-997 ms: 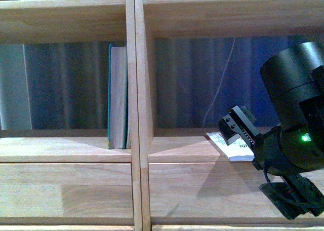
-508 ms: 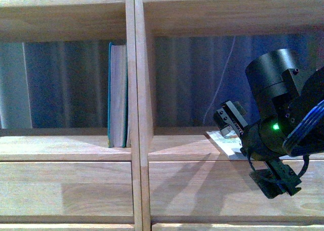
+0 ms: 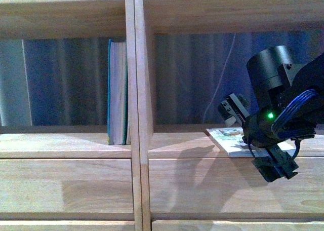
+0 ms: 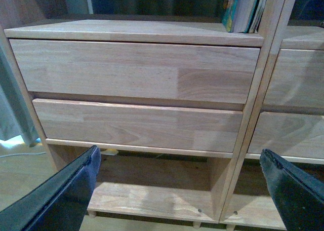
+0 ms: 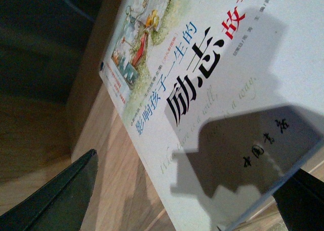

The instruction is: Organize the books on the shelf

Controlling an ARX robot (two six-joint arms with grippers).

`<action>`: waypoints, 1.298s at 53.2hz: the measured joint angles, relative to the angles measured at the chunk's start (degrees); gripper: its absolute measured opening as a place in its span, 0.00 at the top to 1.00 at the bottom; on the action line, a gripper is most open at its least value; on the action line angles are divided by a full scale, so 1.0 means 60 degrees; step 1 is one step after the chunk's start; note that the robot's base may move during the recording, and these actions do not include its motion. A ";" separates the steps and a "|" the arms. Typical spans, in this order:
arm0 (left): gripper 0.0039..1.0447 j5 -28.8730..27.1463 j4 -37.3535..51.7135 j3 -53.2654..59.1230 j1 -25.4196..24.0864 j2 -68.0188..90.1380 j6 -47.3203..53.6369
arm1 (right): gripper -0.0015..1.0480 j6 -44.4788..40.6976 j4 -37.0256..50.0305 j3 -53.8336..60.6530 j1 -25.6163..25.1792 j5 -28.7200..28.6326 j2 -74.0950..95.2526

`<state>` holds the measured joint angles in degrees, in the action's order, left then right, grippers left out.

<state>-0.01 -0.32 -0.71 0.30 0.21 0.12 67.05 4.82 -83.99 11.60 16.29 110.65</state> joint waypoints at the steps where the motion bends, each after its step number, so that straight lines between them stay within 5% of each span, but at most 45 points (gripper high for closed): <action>1: 0.07 0.0000 0.0000 0.0000 0.0000 0.0000 0.0000 | 0.07 -0.0055 -0.0007 -0.0066 0.0000 0.0015 0.0055; 13: 0.07 0.0000 0.0000 0.0000 0.0000 0.0000 0.0000 | 0.08 -0.0222 -0.0127 -0.0404 -0.0029 0.0124 0.0299; 42: 0.07 0.0000 0.0000 0.0000 0.0000 0.0000 0.0000 | 0.91 -0.0393 0.0277 -0.0237 -0.0270 0.0208 0.0262; 69: 0.07 0.0000 0.0000 0.0000 0.0000 0.0000 0.0000 | 0.93 -0.0732 0.1086 0.1027 -0.0674 -0.0415 -0.1064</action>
<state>-0.01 -0.32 -0.71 0.30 0.21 0.12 62.65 11.33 -77.82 7.55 13.80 104.27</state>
